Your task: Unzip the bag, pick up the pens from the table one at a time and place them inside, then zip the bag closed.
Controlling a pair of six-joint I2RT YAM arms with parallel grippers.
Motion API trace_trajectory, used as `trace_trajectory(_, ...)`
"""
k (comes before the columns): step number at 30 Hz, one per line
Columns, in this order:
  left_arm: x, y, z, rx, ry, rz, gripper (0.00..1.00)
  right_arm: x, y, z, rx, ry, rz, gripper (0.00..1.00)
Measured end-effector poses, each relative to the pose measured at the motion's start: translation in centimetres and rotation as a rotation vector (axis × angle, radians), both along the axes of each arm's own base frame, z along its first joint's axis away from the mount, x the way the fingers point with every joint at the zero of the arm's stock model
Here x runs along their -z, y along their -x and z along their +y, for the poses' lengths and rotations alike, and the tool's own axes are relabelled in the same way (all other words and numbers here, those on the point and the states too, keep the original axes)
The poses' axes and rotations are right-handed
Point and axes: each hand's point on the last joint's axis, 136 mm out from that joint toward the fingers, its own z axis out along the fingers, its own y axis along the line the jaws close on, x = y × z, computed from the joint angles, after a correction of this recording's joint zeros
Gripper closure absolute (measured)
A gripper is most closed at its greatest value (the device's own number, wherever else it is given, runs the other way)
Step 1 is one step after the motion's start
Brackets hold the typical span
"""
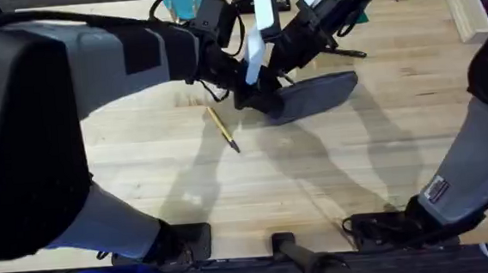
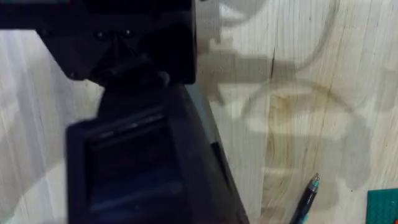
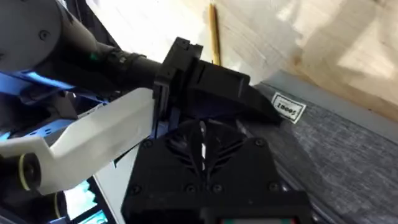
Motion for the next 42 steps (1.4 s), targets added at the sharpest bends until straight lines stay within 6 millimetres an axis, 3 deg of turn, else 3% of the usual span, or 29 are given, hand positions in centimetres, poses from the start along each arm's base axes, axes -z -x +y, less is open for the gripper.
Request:
trace_trajectory(1,0.0,0.0,0.0,0.000,0.000,0.000,0.958,0.0,0.0,0.0,0.001,0.001,0.003,0.951)
trace_trajectory(3,0.0,0.0,0.0,0.000,0.000,0.000,0.958,-0.2,0.0,-0.1,0.009,0.001,0.012,0.747)
trace_trajectory(7,0.0,0.0,0.0,0.000,0.000,0.001,0.958,-1.3,-0.3,-0.3,0.014,0.003,-0.004,0.207)
trace_trajectory(8,0.0,0.0,0.0,0.000,0.003,0.001,0.958,-1.5,-0.4,-0.8,0.011,0.037,-0.025,0.012)
trace_trajectory(18,0.0,0.0,0.0,-0.001,0.002,0.002,0.958,-2.6,-0.6,-1.8,0.009,0.101,-0.049,0.005)
trace_trajectory(27,0.0,0.0,0.0,-0.002,0.001,0.002,0.958,-1.6,-0.9,-3.9,0.014,0.247,-0.069,0.005)
trace_trajectory(37,0.0,0.0,0.0,-0.002,0.001,0.002,0.957,-1.5,-1.6,-7.9,0.103,0.318,-0.037,0.004)
trace_trajectory(41,0.0,0.0,0.0,-0.001,-0.001,0.003,0.837,-3.1,-1.5,-9.3,0.144,0.325,-0.069,0.004)
trace_trajectory(42,0.0,0.0,0.0,0.000,-0.001,0.002,0.711,-3.6,-1.4,-9.5,0.150,0.325,-0.080,0.004)
